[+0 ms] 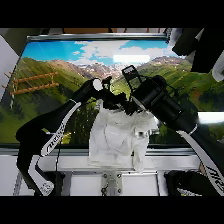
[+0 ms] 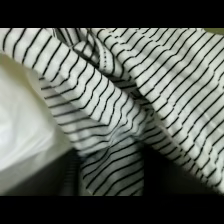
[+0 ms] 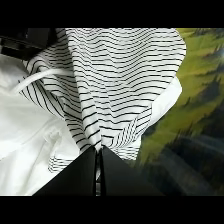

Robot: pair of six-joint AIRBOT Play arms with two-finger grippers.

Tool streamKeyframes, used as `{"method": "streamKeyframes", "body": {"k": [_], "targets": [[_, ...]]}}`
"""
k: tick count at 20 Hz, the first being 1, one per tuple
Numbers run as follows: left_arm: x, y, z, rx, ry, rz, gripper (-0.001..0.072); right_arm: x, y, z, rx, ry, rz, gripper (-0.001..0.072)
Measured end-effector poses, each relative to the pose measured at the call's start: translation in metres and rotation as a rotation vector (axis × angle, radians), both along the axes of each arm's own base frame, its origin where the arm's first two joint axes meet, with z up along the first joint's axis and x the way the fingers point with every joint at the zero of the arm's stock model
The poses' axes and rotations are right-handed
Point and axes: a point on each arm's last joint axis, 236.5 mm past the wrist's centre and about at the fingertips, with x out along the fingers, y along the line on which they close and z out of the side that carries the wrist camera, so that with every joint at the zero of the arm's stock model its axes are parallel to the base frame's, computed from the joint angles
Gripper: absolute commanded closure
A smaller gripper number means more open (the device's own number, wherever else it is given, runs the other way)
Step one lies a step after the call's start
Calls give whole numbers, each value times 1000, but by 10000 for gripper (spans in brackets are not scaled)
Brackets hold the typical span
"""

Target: Fold the clothes and pants, and hang the long-sleeved shirts on hangers.

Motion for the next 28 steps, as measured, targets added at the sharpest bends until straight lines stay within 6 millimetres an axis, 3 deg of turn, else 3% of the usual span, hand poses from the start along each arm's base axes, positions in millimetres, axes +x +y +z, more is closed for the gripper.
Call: {"method": "streamKeyframes", "body": {"k": [1,4,6,8,11,13,15,17,19,24,26,27,28], "targets": [[0,0,0,-4,3,2,695,0,0,0,0,-1,0,694],[2,1,2,-8,-2,3,696,4,-4,1,-10,-10,-4,695],[14,8,20,-27,-49,15,696,18,-16,9,-33,-48,2,695],[42,22,69,-70,-170,37,696,37,-30,29,-34,-104,-5,695],[67,45,176,-129,-417,30,696,62,-46,79,9,-223,-36,695],[57,64,232,-97,-552,-8,696,66,-50,110,53,-289,-48,695],[32,77,258,-39,-621,-57,696,57,-51,123,103,-301,-75,695],[-3,81,252,20,-623,-117,696,38,-49,118,146,-263,-92,695],[-43,77,225,64,-581,-187,696,11,-45,94,159,-193,-100,695],[-156,62,108,122,-386,-309,695,-64,-36,0,132,-14,-109,692],[-188,60,72,139,-328,-332,695,-90,-29,-36,126,55,-93,661],[-199,60,58,149,-306,-342,695,-100,-26,-49,127,81,-85,453],[-209,60,47,161,-286,-352,696,-108,-23,-60,129,104,-74,135]]}}
